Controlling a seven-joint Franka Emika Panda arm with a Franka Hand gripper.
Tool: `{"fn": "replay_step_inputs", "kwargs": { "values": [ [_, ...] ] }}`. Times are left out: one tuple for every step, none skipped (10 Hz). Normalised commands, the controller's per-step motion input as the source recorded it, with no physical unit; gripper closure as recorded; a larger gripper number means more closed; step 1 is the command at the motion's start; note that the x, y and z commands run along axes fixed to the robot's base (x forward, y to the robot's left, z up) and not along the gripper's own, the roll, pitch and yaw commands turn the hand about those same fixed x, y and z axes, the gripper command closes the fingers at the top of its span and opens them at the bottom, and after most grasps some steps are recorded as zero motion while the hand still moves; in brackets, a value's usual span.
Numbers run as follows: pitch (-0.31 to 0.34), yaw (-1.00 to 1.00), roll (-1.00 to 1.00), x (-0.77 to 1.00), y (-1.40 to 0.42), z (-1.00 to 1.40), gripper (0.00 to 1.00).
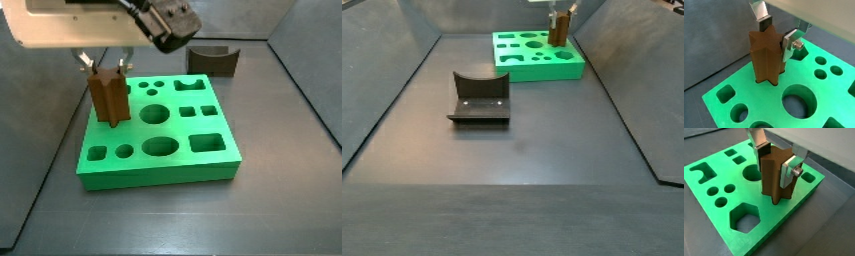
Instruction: Insert the star object.
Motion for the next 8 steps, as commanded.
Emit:
{"fn": "replay_step_inputs", "kwargs": {
  "values": [
    [-0.137, 0.00, 0.25, -0.07, -0.25, -0.79, 1.00],
    [-0.139, 0.00, 0.25, -0.07, -0.26, -0.80, 1.00],
    [-0.139, 0.01, 0.25, -0.09, -0.23, -0.79, 1.00],
    [-0.150, 0.00, 0.21, -0.02, -0.29, -0.82, 1.00],
    [-0.109, 0.00, 0.07, 0.20, -0.16, -1.00, 1.00],
    [-0.064, -0.08, 0.00, 0.41, 0.00, -1.00, 1.00],
    [-0.067, -0.04, 0.00, 0.45, 0.00, -1.00, 1.00],
    [-0.056, 0.00, 0.00, 0.48, 0.09, -1.00, 1.00]
  ]
}}
